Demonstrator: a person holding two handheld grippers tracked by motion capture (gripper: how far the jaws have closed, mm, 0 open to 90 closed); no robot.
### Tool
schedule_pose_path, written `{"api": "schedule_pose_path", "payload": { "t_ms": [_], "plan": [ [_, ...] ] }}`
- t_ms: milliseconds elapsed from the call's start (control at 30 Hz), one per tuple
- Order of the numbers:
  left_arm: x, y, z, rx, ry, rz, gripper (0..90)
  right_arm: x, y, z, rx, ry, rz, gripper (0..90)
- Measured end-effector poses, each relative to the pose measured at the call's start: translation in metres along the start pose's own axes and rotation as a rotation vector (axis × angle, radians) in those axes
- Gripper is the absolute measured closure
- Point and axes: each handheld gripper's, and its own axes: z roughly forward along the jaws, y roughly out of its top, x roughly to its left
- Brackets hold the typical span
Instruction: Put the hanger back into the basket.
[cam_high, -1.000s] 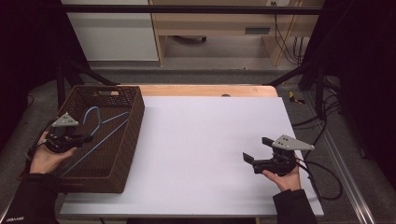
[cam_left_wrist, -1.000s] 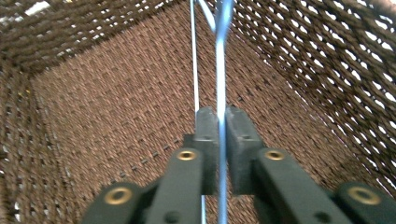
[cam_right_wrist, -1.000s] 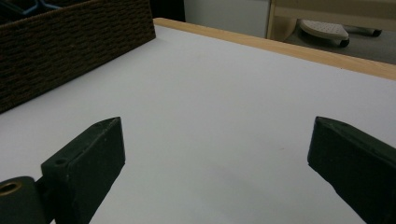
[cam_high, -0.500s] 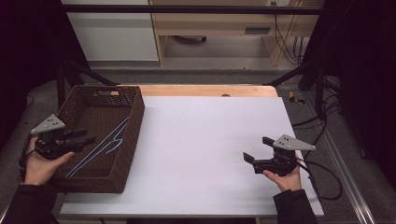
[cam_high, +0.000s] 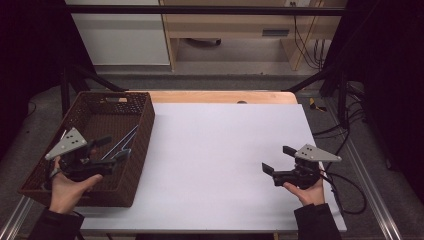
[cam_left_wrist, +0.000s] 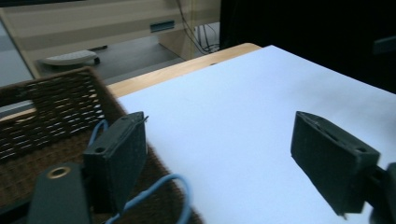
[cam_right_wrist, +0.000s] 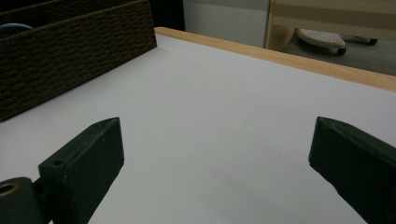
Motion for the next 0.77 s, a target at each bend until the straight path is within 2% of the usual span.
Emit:
{"api": "schedule_pose_path", "payload": {
  "t_ms": [167, 367, 533, 600, 700, 767],
  "plan": [
    [-0.024, -0.001, 0.016, 0.020, -0.019, 0.020, 8.9, -0.001, 0.001, -0.002, -0.007, -0.001, -0.001, 3.5],
    [-0.044, -0.009, 0.036, 0.030, -0.045, 0.019, 6.4, -0.001, 0.001, -0.004, -0.012, 0.000, 0.001, 3.3],
    [-0.049, -0.019, 0.049, 0.045, -0.066, 0.009, 6.7, -0.001, 0.001, -0.006, -0.017, -0.001, 0.002, 3.2],
    [-0.047, -0.023, 0.051, 0.039, -0.072, -0.008, 6.7, -0.001, 0.001, -0.006, -0.017, -0.001, 0.001, 3.2],
    [-0.045, -0.028, 0.054, 0.051, -0.063, -0.019, 7.0, -0.002, 0.000, -0.007, -0.018, -0.003, 0.003, 3.1],
    [-0.045, -0.030, 0.054, 0.041, -0.055, -0.017, 7.1, -0.002, 0.000, -0.007, -0.019, -0.005, 0.006, 3.1]
  ]
}}
